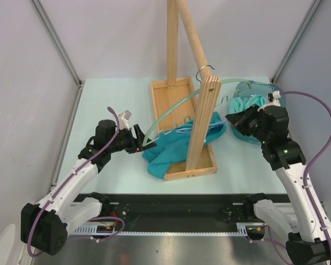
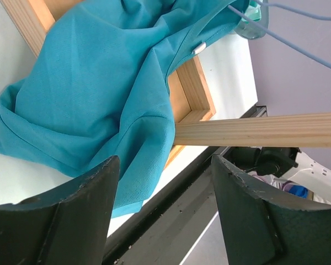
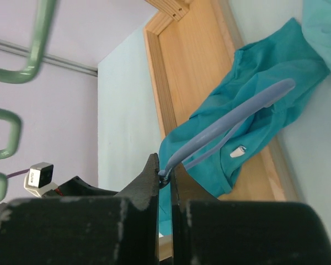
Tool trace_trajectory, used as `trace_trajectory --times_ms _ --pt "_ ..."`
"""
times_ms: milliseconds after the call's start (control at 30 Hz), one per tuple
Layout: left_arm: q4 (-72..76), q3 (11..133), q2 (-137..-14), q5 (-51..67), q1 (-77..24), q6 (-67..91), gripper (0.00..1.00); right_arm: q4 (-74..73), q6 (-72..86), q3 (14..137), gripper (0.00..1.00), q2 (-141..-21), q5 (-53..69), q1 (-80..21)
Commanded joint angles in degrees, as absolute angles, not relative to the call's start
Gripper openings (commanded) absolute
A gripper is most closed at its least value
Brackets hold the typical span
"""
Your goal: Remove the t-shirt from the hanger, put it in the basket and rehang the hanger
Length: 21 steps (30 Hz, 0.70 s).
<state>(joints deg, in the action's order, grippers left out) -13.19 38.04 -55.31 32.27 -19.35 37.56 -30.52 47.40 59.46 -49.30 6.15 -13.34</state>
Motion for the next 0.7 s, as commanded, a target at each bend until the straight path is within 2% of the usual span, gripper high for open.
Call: trace_trajectory --times_ms 0,200,500,667 --pt "-10.7 38.3 -55.1 34.1 -18.6 37.7 0.72 -31.0 41.2 64.9 0.00 -48.3 6.0 -13.9" --pt "-9.6 37.8 -55.3 34.5 -18.6 38.4 0.68 -33.1 35.5 67.0 0.00 -49.6 4.2 -13.9" --pt "-11.3 39.7 -56.7 34.8 -18.2 36.7 0.68 -25.2 26.5 66.8 0.00 -49.2 13.5 -13.9" --pt "-11.6 39.8 -56.8 35.0 -18.0 36.4 0.68 -30.0 30.3 67.9 0.00 -48.1 17.9 -13.7"
